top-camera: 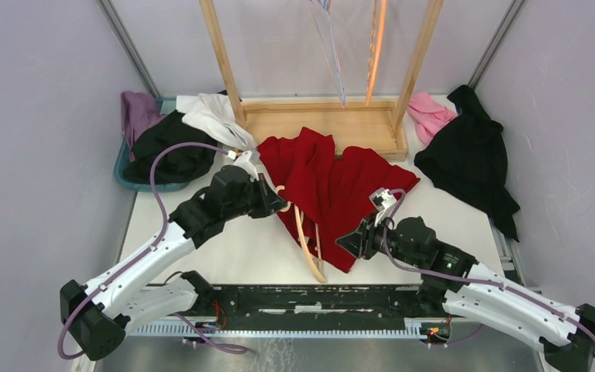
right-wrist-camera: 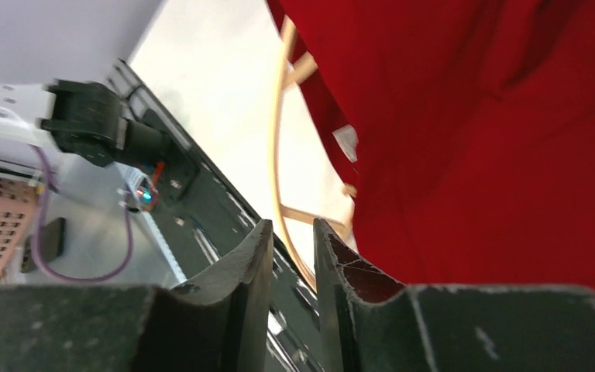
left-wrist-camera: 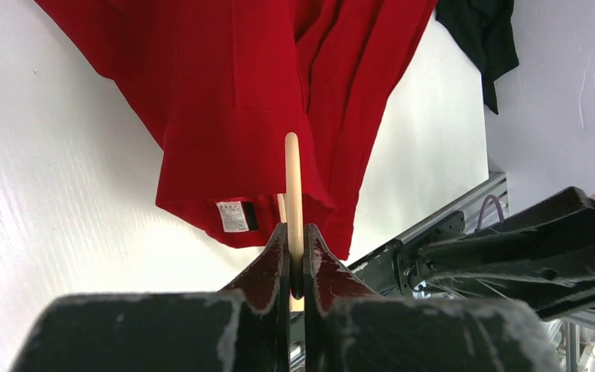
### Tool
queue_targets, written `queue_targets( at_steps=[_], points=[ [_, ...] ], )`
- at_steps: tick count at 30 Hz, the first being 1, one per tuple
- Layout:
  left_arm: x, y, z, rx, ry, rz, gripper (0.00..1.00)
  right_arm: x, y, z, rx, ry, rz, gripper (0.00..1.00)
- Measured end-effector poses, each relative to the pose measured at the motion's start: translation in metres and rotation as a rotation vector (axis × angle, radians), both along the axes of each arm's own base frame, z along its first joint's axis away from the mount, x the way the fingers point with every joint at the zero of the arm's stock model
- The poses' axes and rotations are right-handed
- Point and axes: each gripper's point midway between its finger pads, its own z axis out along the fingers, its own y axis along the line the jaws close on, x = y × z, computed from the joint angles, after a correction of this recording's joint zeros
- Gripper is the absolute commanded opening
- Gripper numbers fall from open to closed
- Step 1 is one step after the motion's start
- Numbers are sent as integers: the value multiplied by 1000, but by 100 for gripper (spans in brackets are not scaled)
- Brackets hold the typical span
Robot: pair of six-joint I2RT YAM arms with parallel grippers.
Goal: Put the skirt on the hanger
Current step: Hang the skirt on the hanger.
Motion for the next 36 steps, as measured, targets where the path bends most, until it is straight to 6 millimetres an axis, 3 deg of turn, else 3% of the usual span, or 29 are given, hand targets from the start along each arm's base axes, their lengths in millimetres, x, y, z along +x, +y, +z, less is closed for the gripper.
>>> queue_targets(
  at_steps=[3,8,11,16,22,36],
  points=[
    [1,-1,1,-1,0,-1,3,-1,-9,-21,-92,53,-21,29],
    [3,-2,3,-9,-11,2,3,-12,-22,-84,-359,169,-27,32],
    [4,1,9,-19,-33,19,3,-21,-27,-100,-455,150,-9,34],
    [8,5,21,-43,-80,46,3,-31,-19,-106,-583,46,27,43],
    [12,6,25,-51,-99,62,3,-37,-8,-100,-641,-86,29,50],
    [13,6,26,-54,-103,63,3,-17,-3,-106,-796,-215,-117,53]
  ],
)
